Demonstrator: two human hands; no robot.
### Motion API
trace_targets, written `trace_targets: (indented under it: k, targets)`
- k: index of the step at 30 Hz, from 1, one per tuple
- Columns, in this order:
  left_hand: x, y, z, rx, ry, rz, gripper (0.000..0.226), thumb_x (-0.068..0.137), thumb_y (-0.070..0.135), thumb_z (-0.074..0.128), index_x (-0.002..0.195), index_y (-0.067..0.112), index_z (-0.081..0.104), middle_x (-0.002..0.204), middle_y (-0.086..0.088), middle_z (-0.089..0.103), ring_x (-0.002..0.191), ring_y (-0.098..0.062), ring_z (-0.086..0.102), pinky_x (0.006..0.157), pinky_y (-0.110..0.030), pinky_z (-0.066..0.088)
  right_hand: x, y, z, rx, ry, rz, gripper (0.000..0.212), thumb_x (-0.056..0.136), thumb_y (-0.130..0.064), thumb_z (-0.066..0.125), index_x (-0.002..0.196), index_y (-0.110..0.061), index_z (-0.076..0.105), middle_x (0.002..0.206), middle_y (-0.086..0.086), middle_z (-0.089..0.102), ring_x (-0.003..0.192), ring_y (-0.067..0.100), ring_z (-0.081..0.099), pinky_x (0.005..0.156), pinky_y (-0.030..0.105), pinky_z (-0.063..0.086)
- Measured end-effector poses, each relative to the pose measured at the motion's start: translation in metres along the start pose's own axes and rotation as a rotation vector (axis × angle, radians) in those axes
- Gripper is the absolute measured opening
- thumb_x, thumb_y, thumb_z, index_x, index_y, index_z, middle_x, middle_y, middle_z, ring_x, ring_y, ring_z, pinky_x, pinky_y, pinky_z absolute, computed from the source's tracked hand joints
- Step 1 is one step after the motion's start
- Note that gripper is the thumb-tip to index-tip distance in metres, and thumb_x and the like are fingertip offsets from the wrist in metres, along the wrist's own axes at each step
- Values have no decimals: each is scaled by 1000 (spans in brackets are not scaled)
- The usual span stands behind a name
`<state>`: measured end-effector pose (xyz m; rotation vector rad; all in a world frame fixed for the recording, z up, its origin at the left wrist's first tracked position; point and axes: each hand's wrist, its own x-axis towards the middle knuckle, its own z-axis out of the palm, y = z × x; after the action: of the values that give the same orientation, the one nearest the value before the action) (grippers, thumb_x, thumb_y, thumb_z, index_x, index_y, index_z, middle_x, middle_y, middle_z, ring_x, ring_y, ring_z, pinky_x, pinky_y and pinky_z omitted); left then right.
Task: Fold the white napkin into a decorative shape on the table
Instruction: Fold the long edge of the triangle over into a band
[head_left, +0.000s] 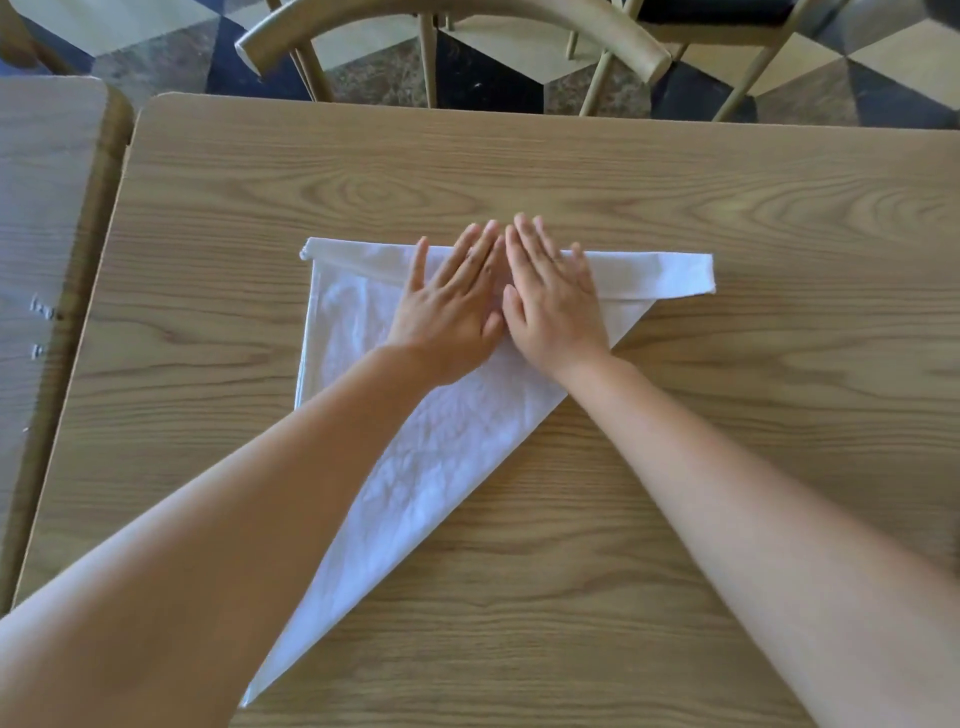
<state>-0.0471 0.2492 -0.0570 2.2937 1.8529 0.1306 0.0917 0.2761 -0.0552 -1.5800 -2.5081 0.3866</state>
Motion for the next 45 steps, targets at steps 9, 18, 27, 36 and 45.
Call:
trace_targets:
  k: [9,18,27,36,45]
  targets:
    - [-14,-31,2,0,20,-73,70,81,45,19,149,27,16,158,-5,9,145,-19,6,115,-47,6,-6,43,-5,-121,-121,-1,58,97,-38,17,148,-13,5,158,1,4,144,13,1,116,38,-1]
    - [-30,-74,-8,30,37,-286,82,83,63,13,150,16,10,157,-16,2,145,-24,0,118,-36,0,-17,113,-35,-165,-137,266,58,99,-37,19,148,-13,-2,158,0,-5,144,12,-9,116,43,-6]
    - [-15,-51,-11,-87,25,-627,72,91,61,19,150,24,0,156,-14,-17,143,-20,-19,115,-42,-9,-10,107,-33,-60,-133,392,56,100,-33,19,148,-15,-4,158,-2,-9,143,10,-11,115,44,-8]
    - [8,-20,-1,-44,70,-774,82,87,64,21,149,15,-4,155,-21,-10,142,-24,-20,108,-59,-15,-2,119,-58,-45,70,291,27,83,-20,60,110,-15,60,111,11,57,109,32,47,94,43,31]
    - [-13,-10,-1,175,17,-495,81,87,64,13,149,15,-3,155,-22,-12,142,-23,-21,105,-64,-14,-46,140,-88,377,-232,325,7,84,-9,63,78,-7,63,62,1,55,52,4,44,47,15,33]
